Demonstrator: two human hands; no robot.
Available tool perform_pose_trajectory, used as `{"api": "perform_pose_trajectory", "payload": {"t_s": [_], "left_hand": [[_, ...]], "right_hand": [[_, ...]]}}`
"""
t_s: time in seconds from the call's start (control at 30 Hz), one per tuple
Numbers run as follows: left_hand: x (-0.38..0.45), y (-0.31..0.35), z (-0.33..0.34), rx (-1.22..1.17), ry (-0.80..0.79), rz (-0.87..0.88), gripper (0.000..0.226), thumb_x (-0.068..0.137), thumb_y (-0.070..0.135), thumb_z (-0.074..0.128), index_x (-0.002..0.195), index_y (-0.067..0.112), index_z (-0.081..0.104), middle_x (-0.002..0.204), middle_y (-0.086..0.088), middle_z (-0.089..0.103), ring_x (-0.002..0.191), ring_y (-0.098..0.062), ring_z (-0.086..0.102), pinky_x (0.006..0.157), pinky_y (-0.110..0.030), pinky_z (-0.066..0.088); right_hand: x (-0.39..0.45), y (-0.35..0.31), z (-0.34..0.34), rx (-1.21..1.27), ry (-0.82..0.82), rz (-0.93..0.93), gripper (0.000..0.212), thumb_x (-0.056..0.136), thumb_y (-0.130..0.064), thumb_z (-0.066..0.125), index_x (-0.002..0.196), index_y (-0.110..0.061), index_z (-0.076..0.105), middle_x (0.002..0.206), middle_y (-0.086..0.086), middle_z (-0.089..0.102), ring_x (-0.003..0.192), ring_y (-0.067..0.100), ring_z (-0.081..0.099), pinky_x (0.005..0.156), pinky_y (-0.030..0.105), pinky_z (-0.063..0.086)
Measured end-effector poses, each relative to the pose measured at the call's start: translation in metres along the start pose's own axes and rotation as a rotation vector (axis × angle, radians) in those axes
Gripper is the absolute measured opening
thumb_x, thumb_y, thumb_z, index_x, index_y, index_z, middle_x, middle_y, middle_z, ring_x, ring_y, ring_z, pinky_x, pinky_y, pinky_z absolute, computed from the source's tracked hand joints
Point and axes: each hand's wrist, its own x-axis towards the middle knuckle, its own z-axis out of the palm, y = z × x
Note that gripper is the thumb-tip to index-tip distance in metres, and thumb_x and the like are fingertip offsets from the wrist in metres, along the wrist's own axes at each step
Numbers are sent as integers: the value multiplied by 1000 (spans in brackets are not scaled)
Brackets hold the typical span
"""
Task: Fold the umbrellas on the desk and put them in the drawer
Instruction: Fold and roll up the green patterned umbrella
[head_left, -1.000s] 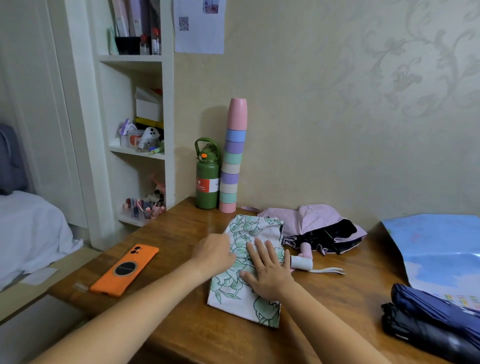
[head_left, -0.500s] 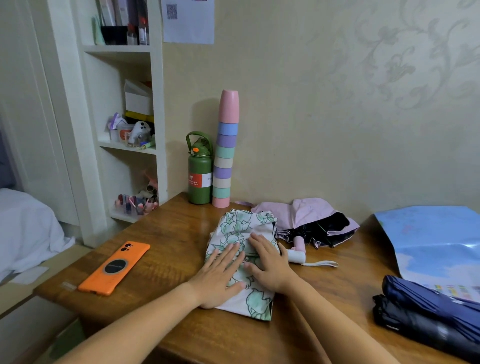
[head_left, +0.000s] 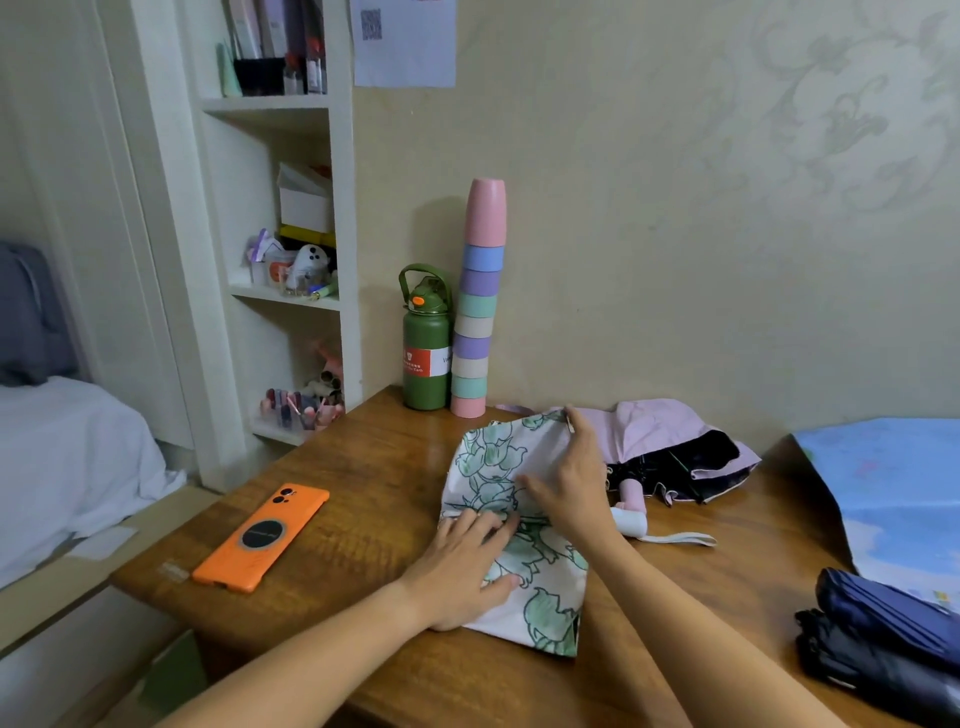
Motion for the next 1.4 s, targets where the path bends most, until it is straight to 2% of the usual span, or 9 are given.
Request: {"api": "perform_pose_trajectory", "payload": {"t_s": [0.17,0.33,0.47,0.6,0.77,0.9,1.2,1.33,1.4], "left_hand": [[8,-5,-6,-719,96,-251,31,108,36,42,123,18,62,121,6,65,115,-11,57,102,-35,48],[21,-22,-28,-1396,197,-715,79,111,48,14,82,-1,69,82,-18,77,84,-31,74,74,-32,59],[30,-37,-37,-1632,133,-934,86,103,69,19,100,-2,67,90,-29,75,88,-42,75,78,-48,62],[29,-41,-42,-1508,35,-1025,46,103,50,48,96,7,64,86,-21,76,85,-35,73,68,-36,55],[23,-30,-54,-1371,95,-1037,40,88,-8,32,54,13,32,44,-2,36,32,-19,35,38,-20,32],[16,-40,-46,-1465,-33,-836,20,57,-6,46,69,10,42,86,-16,53,77,-32,59,70,-38,54],[10,-44,-49,-1310,-105,-865,68,83,-14,53,145,10,39,128,-17,57,119,-28,60,106,-43,53],[13,-40,-61,-996,-178,-806,83,88,-1,64,157,10,18,145,-14,46,106,-19,60,73,-25,59],[15,-37,-66,-582,-185,-678,64,87,10,69,143,10,38,138,-11,51,105,-20,60,67,-23,50]], "right_hand": [[0,-18,-19,44,-31,-47,81,77,-40,85,139,-30,34,126,-14,57,109,11,56,105,40,39],[-4,-31,-48,502,-418,60,24,79,-21,89,99,-17,76,92,-6,76,87,8,69,81,26,51],[-11,-33,-60,395,-691,-39,15,78,-14,88,89,-11,77,92,6,75,86,13,67,88,39,53],[-26,-36,-61,88,-991,-113,15,80,-9,84,95,-11,79,90,-9,73,81,2,65,80,21,51],[-38,-46,-58,-94,-1090,-161,18,85,-18,78,103,-19,79,103,-5,76,84,3,65,79,22,51],[-37,-57,-60,-219,-1164,-127,43,92,-33,57,134,-29,63,131,-4,66,108,10,59,91,29,47],[-39,-53,-50,-255,-867,-76,72,98,-27,51,162,-23,18,133,8,59,113,23,58,97,31,44],[-44,-45,-41,-252,-809,-36,89,94,-32,56,163,-29,-1,158,5,35,137,26,44,112,38,39],[-48,-43,-36,-277,-758,-55,80,92,-31,56,159,-26,13,157,5,33,141,27,39,114,41,38]]}}
